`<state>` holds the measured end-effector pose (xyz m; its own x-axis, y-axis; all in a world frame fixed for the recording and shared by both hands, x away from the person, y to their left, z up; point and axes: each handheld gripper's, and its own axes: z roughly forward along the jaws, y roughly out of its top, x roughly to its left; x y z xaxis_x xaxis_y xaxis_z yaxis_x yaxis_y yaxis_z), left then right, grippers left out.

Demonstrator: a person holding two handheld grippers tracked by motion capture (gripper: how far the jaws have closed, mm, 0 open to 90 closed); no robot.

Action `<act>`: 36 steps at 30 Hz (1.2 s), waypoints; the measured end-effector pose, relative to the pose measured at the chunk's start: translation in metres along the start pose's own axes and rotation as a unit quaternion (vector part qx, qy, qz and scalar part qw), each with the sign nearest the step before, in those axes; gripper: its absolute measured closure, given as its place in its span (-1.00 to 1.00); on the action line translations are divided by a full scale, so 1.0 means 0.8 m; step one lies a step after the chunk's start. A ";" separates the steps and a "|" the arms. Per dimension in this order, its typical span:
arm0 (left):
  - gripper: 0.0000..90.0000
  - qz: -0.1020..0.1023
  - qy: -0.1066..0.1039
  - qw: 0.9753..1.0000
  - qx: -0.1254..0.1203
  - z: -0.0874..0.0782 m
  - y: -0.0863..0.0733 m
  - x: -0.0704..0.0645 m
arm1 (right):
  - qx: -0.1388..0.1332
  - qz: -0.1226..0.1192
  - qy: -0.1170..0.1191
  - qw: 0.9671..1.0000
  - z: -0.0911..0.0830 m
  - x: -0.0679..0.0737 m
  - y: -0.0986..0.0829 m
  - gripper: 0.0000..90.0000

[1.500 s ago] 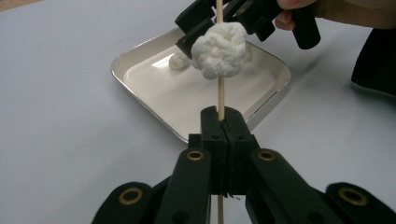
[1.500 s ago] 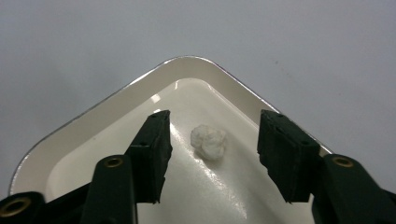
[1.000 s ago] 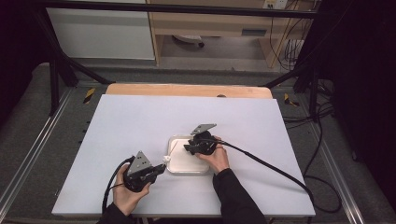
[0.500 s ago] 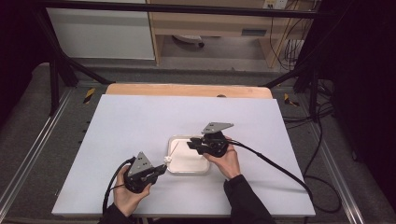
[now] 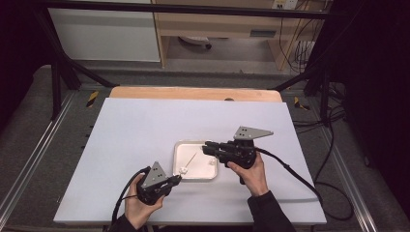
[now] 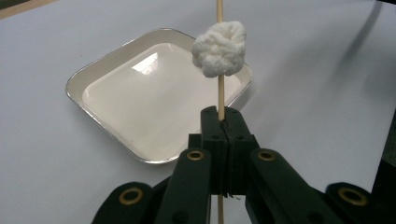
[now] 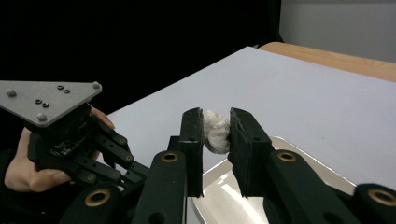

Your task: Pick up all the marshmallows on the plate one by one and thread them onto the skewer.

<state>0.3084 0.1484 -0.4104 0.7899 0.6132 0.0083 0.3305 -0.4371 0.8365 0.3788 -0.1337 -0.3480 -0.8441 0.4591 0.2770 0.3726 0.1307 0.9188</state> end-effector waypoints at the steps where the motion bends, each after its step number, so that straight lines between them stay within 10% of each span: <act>1: 0.97 0.001 0.000 1.000 0.001 0.000 0.000 -0.001 | 0.001 0.003 0.002 1.000 0.001 0.001 -0.001 0.68; 36: 0.97 0.035 0.012 0.999 0.016 0.003 0.000 -0.005 | 0.031 0.028 0.043 0.998 0.023 0.002 -0.017 0.81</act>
<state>0.3067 0.1438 -0.4116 0.7989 0.5962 0.0794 0.2920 -0.5000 0.8153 0.3791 -0.1185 -0.3651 -0.8507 0.3897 0.3529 0.4409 0.1634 0.8826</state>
